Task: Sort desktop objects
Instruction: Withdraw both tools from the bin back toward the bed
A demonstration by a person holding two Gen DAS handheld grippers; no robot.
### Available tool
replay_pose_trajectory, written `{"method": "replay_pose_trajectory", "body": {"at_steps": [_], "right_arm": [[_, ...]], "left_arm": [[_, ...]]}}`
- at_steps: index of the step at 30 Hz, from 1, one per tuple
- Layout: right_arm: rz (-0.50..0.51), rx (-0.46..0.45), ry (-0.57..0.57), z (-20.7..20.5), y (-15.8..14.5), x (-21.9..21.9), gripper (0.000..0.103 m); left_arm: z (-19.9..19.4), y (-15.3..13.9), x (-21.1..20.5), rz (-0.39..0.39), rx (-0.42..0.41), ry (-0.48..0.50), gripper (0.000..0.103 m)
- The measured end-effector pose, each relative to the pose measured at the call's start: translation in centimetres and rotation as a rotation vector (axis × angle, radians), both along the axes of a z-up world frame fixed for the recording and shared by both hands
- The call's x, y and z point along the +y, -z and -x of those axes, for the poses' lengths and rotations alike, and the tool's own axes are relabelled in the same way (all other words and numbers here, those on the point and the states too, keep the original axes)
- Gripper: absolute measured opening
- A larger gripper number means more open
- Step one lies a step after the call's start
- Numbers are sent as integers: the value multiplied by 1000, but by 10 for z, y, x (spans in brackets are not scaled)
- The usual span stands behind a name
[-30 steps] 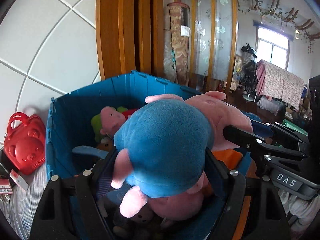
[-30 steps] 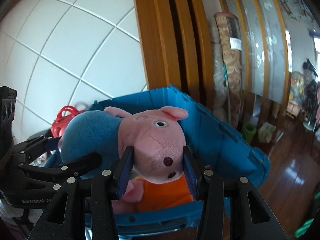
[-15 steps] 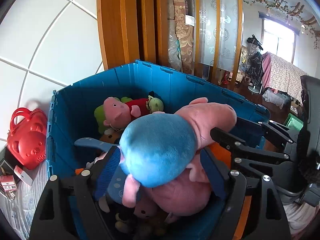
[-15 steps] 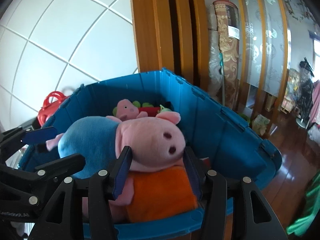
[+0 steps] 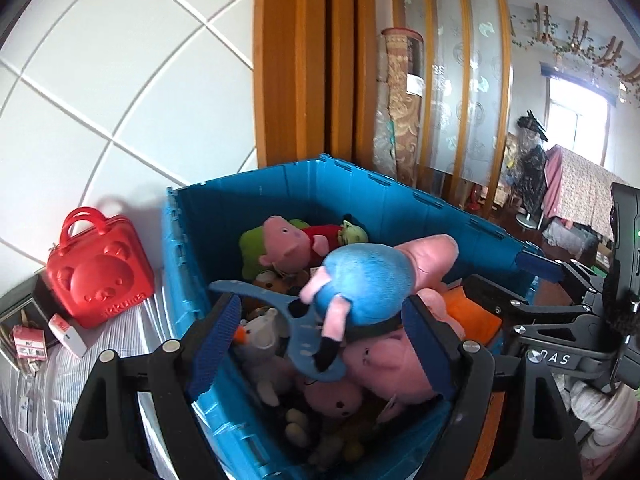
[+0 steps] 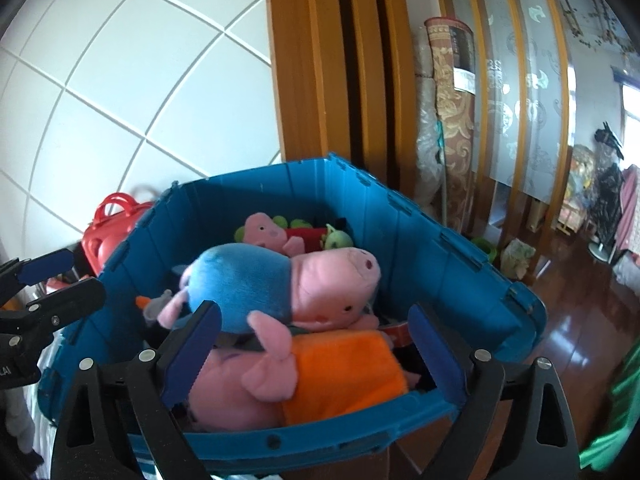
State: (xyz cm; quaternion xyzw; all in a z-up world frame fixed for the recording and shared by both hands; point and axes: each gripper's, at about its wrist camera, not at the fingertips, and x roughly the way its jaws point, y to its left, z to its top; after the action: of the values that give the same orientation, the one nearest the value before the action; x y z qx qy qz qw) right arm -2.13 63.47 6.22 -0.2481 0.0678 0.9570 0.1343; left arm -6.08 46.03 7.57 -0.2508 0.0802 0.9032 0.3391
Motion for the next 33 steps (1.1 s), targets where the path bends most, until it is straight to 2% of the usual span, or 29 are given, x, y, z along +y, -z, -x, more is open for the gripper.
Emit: {"method": "replay_pose_trajectory", "body": {"at_steps": [1, 4, 9, 22, 33], "right_arm": [[-7, 6, -6, 0, -2, -6, 103], [-23, 31, -42, -1, -10, -26, 103], [-42, 67, -124, 3, -21, -67, 103], [-90, 81, -370, 54, -40, -239, 103], [-78, -36, -479, 111, -4, -358, 103]], "left_arm": [[1, -1, -7, -10, 2, -12, 82], [-2, -4, -32, -43, 21, -59, 82], [-5, 1, -89, -53, 67, -168, 82], [34, 38, -281, -64, -24, -443, 82], [75, 94, -440, -32, -142, -629, 82]]}}
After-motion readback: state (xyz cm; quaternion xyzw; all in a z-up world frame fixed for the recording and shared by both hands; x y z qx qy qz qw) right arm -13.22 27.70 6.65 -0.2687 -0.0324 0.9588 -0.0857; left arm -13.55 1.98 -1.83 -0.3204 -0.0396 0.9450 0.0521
